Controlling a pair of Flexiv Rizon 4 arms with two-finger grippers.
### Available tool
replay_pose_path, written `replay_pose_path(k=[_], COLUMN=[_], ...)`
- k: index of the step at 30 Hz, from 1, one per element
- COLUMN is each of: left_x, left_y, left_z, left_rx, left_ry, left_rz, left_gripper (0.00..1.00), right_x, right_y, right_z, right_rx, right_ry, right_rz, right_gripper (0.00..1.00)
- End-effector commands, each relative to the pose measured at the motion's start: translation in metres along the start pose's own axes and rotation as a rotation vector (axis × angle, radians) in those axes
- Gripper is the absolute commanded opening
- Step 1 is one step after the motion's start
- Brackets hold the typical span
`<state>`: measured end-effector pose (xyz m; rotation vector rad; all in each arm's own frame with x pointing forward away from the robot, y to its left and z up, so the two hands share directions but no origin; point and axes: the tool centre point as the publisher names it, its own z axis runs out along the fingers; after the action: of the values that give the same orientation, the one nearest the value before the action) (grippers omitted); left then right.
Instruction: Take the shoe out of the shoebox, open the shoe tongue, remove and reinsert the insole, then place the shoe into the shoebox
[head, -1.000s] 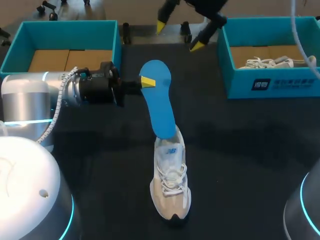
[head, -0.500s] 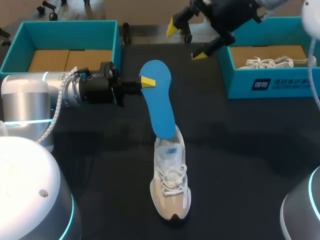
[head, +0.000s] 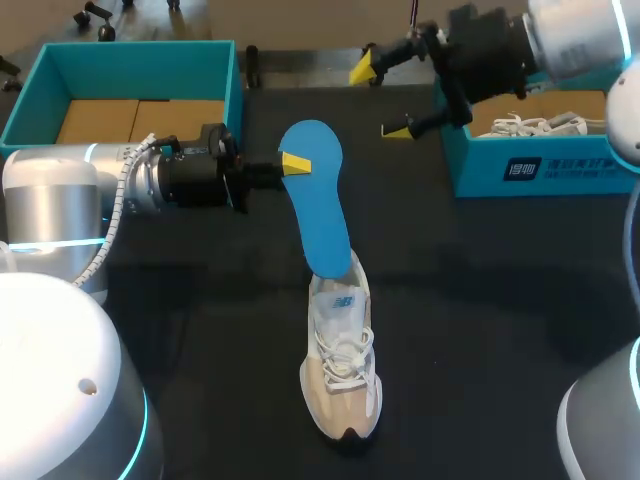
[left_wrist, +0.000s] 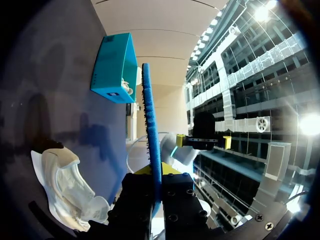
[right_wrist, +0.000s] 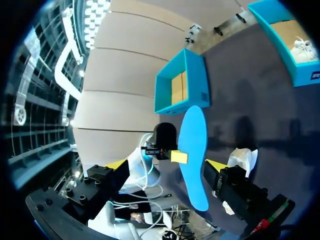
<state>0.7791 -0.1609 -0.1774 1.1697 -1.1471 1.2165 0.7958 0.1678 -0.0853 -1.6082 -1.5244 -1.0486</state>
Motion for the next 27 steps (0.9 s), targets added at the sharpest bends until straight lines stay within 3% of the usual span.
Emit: replay_pose_path(k=[1,12,27], left_x=[0.001,0.001,0.001], left_y=[0.001,0.001,-0.001], left_z=[0.000,0.000,-0.001], left_rx=[0.002,0.002,-0.002], left_ry=[-0.003,-0.003,-0.004], left_rz=[0.001,0.001,0.018], left_gripper=[0.00,0.00,0.00], right_x=[-0.008,-0.013,-0.023], right_y=[0.001,0.004,0.000], right_z=[0.003,0.011,0.014], right_rx=[0.000,0.020,-0.017], right_ry=[0.251,0.254,0.278], right_rz=[0.008,0.041,0.060], right_gripper=[1.00,1.00,1.00])
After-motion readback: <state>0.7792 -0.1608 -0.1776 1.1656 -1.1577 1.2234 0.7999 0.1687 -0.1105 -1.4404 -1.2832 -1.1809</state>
